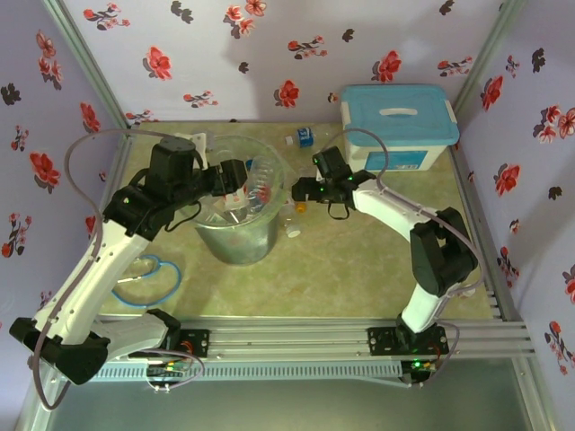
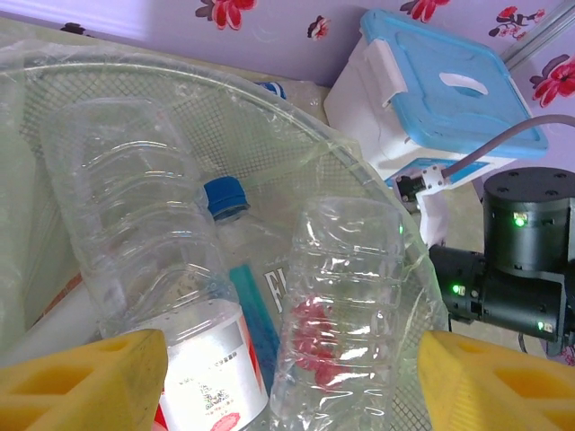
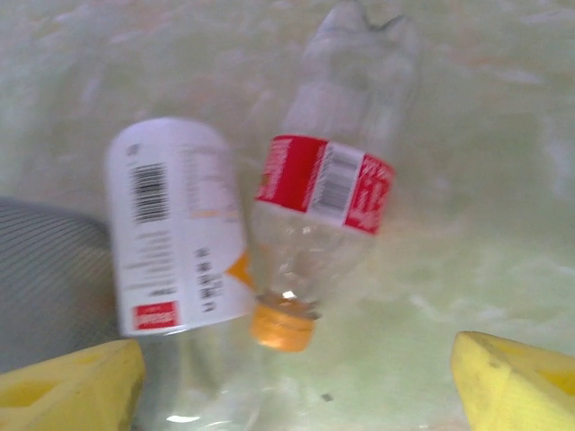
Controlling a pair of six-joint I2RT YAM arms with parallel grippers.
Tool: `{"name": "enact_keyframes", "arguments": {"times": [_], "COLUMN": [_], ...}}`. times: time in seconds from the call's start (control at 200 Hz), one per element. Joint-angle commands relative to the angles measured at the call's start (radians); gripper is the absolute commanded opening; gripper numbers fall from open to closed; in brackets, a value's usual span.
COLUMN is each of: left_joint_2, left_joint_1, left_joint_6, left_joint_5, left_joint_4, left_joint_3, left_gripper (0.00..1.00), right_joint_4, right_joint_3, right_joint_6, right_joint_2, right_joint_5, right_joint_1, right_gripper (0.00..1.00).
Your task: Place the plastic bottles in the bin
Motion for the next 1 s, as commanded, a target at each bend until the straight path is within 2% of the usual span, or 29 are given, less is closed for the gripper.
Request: {"name": "enact_keyframes", "arguments": {"times": [0.0,0.18,0.425,0.55,0.73,0.995], "left_joint_2": [-0.013,-0.046,-0.083,-0.085,-0.086,-0.092], "left_joint_1": [0.017,0.041,0.066,0.07,0.072,0.073], "left_joint_6": [0.004,0.004,0.001,-0.001,-0.001,-0.006], "left_joint_5": [-0.001,-0.001,-0.005,-0.005,-0.005,-0.005], "left_joint_4": [0.013,-0.006,-0.021,-0.02,-0.018,-0.017], "left_joint_3": [-0.003,-0.013,-0.041,-0.047,-0.05,-0.057], "left_gripper": [0.74,0.74,0.74,0.74,0.74,0.74], "right_joint_4": [0.036,0.044,0.051,0.048,0.07,0.118], "right_joint_3": [-0.004,0.036,0.051,0.057,0.06,0.036], "right_joint_6": [0.001,0.04,0.09,0.098,0.134,0.17], "right_joint_2": [0.022,0.103,0.171,0.203,0.258,0.276], "right_joint_5": [-0.099,-0.189,-0.23,-0.224,-0.251,-0.281], "right_joint_1": [0.018,0.025,0.029,0.031,0.031,0.031], "right_gripper": [0.84,0.78,0.71,0.71,0.78,0.72]}}
